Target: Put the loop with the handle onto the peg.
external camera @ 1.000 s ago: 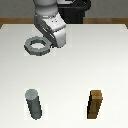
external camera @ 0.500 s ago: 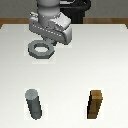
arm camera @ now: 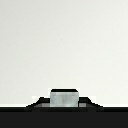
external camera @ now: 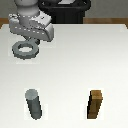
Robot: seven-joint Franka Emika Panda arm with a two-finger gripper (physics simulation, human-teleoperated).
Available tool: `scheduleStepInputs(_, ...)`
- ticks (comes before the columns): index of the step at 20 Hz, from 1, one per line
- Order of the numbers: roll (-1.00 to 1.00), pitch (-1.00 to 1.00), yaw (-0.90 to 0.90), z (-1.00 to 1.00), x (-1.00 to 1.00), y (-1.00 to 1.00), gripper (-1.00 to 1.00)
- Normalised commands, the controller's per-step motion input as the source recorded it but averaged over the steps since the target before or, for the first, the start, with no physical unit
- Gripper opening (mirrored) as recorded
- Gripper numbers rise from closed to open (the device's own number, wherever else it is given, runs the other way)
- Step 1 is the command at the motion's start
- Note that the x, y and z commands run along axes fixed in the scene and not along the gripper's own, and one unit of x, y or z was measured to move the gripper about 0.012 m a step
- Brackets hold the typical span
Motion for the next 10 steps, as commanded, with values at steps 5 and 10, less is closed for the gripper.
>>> scheduleStepInputs(5, 0.0, 0.0, 0.0, 0.8, 0.0, 0.0, -1.0)
scheduleStepInputs(10, 0.0, 0.0, 0.0, 0.2, 0.2, 0.0, -1.0)
